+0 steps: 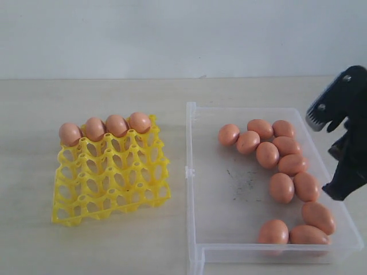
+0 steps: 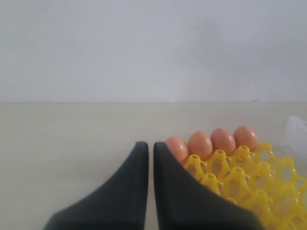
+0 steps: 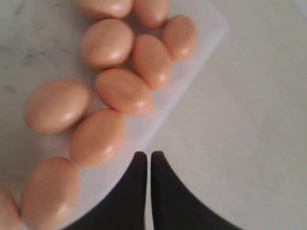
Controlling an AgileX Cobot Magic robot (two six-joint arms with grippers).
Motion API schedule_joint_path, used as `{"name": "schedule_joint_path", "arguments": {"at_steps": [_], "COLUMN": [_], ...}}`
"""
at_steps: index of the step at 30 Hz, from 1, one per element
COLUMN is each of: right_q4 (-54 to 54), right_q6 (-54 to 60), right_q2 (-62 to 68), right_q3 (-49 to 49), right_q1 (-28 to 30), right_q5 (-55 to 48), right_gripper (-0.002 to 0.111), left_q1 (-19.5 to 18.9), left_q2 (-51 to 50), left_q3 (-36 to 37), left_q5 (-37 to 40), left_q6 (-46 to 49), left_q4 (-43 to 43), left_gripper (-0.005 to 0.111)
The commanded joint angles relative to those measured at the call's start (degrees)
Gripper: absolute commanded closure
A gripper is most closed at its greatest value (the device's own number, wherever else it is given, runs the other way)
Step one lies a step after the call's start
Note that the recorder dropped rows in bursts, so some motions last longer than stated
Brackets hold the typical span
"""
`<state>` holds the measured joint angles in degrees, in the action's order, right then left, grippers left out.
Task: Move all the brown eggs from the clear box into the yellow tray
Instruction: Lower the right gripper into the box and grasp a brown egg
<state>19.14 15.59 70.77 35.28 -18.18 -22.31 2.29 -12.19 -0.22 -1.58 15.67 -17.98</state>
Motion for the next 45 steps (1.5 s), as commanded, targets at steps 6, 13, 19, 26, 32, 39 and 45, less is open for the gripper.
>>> {"name": "schedule_joint_path", "arguments": {"at_steps": [6, 13, 19, 26, 32, 39, 45], "right_q4": [-46.0, -60.0, -53.0, -57.8, -64.8, -32.5, -1.2], "right_q6": [41.8, 52.5, 52.7, 52.3, 57.4, 35.2, -27.9], "right_q2": [0.2, 0.6, 0.2, 0.2, 3.7, 17.2, 24.0], "right_q3": [6.1, 9.4, 9.4, 9.4, 13.8, 22.2, 25.3], "right_q1": [-11.6, -11.6, -11.6, -11.6, -7.3, -3.5, -3.5], "right_q5": [-14.4, -30.0, 5.8, 44.9, 12.9, -24.4, -23.6], "right_gripper": [0.109, 0.109, 0.109, 0.109, 0.108, 0.108, 0.104], "left_q1": [0.3, 0.3, 0.3, 0.3, 0.3, 0.3, 0.3], "left_q2": [-0.2, -0.2, -0.2, -0.2, -0.2, -0.2, -0.2], "left_q3": [0.2, 0.2, 0.2, 0.2, 0.2, 0.2, 0.2], "left_q5": [-0.5, -0.5, -0.5, -0.5, -0.5, -0.5, -0.5], "left_q6": [0.3, 0.3, 0.3, 0.3, 0.3, 0.3, 0.3], "left_q4": [-0.3, -0.3, -0.3, -0.3, -0.3, -0.3, -0.3], "left_gripper": [0.103, 0.103, 0.103, 0.103, 0.103, 0.103, 0.103]}}
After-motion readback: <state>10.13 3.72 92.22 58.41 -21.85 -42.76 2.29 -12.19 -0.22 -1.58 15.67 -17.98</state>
